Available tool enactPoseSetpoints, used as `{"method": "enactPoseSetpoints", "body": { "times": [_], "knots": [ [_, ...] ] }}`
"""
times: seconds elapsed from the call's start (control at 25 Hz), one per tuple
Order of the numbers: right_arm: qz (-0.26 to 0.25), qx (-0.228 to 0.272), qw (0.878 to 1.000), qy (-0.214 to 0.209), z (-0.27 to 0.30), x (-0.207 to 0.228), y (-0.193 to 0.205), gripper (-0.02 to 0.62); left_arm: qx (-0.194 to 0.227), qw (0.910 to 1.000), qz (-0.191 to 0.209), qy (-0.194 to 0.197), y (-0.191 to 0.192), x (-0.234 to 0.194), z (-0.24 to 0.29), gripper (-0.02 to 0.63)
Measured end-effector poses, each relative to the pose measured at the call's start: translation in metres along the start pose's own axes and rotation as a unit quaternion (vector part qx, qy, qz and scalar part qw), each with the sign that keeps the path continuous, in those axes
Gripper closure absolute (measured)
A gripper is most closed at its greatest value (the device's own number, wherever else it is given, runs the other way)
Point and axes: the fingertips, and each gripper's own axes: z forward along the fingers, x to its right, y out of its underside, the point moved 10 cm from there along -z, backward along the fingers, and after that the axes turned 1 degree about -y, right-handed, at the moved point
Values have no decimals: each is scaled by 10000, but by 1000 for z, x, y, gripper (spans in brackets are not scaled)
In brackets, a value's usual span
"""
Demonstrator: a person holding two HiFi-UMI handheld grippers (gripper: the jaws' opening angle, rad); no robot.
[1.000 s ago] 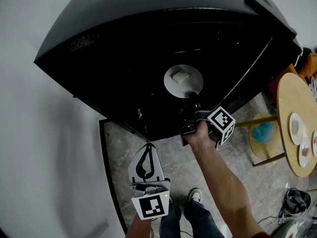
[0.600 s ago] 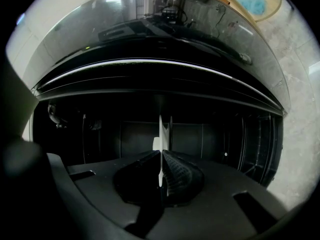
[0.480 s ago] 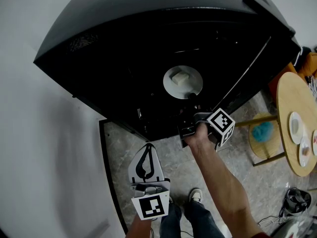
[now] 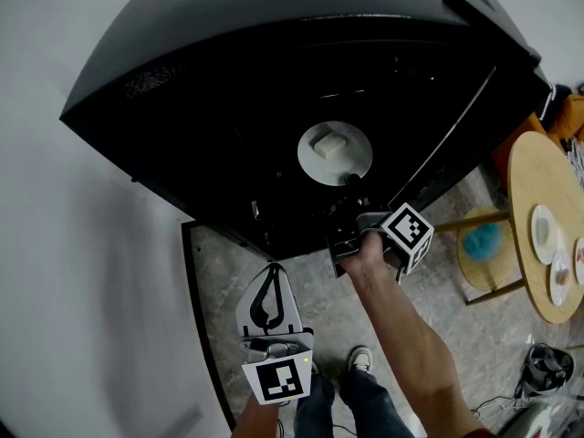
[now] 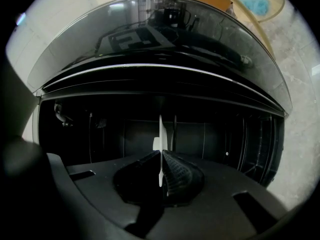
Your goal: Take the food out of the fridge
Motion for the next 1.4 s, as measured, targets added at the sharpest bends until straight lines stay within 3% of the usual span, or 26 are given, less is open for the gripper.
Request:
{"method": "enactPoseSetpoints", "body": {
  "times": [0.52,1.4],
  "knots": [
    [-241,-123,9996,-52,-18,-5,7,566,-22,10000,22,41,-1,3,0,592],
    [-37,-134,9993,-356,-59,-18,17,566,32,10000,82,41,-3,3,-2,592]
  ]
}}
